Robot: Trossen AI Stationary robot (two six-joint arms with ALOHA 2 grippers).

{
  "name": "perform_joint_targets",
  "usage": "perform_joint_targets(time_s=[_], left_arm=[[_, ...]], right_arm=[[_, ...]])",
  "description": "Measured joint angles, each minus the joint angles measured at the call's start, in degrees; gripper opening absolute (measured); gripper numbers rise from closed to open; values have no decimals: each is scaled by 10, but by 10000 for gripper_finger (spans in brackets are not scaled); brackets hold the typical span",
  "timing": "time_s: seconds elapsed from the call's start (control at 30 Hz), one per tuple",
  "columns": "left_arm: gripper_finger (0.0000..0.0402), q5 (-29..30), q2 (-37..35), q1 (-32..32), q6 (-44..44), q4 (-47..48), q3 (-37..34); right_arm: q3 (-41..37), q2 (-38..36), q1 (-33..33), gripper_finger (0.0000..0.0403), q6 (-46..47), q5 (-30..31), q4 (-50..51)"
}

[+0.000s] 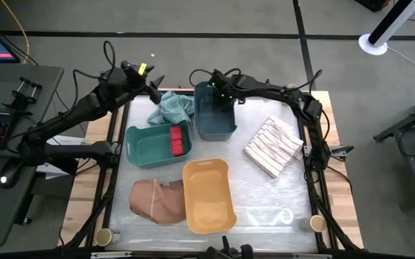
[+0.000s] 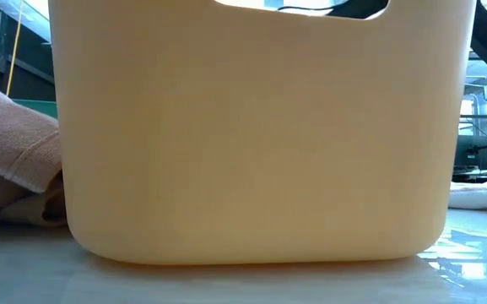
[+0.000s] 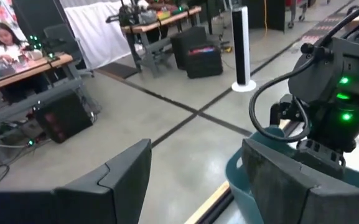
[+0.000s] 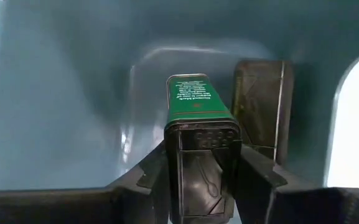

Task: Sort spices by type
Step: Put the black seasoning can into the blue bin

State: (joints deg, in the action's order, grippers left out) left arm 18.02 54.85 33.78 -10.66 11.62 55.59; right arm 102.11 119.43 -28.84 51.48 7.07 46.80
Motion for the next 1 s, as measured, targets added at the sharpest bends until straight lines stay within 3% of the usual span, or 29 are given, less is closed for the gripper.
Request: perform_joint_targets(time_s=[0.23, 0.43, 0.57, 0.73, 0.9, 1.0], left_arm=[[234, 0, 17, 0, 0, 5, 0], [223, 0, 133, 4, -68, 17, 0], [165, -3, 228, 4, -110, -3, 0], [20, -52, 310, 17, -124, -60, 0], [6, -67, 354, 31, -158, -95, 0], [3, -126, 372, 31, -172, -95, 0]], right_arm=[[0, 4, 2, 124, 6, -2, 3], [0, 3, 2, 124, -5, -6, 20], [4, 3, 2, 124, -16, -17, 25], [21, 3, 1, 124, -34, -22, 35], [35, 3, 0, 124, -39, -22, 48], [40, 3, 0, 124, -39, -22, 53]])
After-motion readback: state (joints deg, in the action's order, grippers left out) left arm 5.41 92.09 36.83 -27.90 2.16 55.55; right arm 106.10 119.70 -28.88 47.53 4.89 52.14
